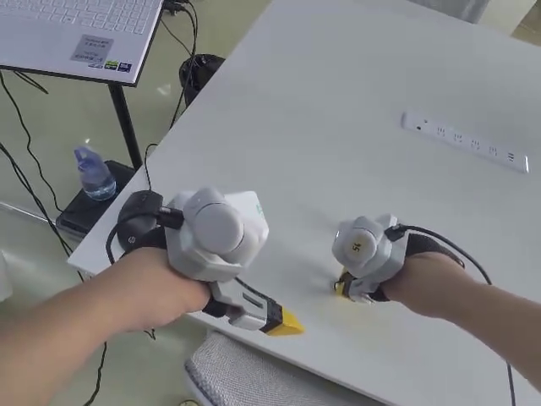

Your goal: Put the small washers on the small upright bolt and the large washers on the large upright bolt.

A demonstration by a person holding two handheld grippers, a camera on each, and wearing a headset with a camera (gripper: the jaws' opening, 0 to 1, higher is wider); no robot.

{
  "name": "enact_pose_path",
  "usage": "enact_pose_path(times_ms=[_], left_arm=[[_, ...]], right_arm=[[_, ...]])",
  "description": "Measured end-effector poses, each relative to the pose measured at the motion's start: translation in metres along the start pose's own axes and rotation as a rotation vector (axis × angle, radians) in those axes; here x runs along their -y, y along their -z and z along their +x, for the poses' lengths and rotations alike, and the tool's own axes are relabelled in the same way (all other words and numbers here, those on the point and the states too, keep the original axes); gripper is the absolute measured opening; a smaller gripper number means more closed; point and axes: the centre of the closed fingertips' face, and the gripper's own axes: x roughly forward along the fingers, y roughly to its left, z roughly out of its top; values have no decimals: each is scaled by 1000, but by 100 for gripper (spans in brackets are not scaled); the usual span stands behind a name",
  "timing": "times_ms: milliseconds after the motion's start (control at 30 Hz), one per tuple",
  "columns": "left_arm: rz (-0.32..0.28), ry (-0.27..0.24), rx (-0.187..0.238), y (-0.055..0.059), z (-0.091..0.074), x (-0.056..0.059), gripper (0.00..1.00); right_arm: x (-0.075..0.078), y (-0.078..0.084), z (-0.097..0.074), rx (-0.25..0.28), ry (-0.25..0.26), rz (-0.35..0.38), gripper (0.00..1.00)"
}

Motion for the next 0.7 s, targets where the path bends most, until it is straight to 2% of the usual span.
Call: enact_pose_path(times_ms=[433, 700], left_arm=[[5, -1, -11, -2, 1, -3, 87], [9, 0, -14, -2, 3, -2, 86]], right_arm=[[-1, -1, -1, 30, -4, 31, 12], [3, 1, -9, 35, -8, 69, 12]])
